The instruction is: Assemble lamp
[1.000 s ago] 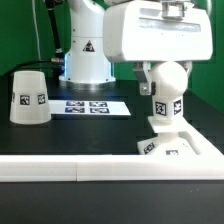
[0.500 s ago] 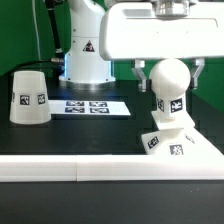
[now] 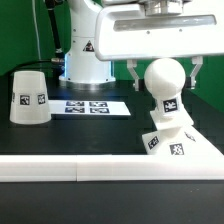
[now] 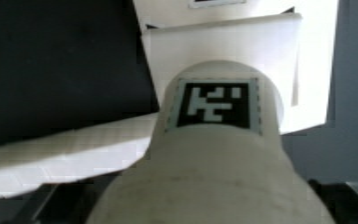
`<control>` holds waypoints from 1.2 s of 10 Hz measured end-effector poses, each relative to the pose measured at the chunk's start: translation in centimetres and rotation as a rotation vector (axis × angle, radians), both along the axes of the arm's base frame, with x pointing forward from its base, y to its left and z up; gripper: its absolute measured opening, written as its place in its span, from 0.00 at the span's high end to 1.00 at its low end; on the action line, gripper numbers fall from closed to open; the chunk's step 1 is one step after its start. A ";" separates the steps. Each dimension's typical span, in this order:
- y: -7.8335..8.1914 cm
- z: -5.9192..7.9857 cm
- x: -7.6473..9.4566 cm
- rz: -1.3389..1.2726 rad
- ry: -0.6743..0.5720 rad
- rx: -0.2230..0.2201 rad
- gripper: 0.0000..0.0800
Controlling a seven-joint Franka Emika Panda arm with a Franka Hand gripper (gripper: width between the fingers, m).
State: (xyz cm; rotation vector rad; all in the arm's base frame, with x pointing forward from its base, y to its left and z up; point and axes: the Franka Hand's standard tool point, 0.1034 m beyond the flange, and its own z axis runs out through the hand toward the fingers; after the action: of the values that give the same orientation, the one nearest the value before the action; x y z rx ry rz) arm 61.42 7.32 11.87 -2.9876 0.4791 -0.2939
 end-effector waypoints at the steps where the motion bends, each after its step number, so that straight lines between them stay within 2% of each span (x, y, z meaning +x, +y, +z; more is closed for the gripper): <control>1: 0.3 -0.3 -0.5 -0.104 0.030 0.021 0.28; 2: 0.5 -0.5 -0.8 -0.180 0.052 0.032 0.28; 6: 1.4 -0.6 -1.2 -0.531 0.118 0.122 0.28; 12: 2.3 -0.8 -1.1 -1.069 0.237 0.305 0.28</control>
Offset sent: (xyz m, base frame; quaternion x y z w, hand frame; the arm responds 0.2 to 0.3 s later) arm -0.0051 0.0088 -0.0029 -0.0179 -0.0107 0.2683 0.9631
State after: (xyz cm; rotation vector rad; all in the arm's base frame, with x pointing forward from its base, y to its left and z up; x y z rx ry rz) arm 60.32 9.62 11.11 -2.1966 1.8994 0.0752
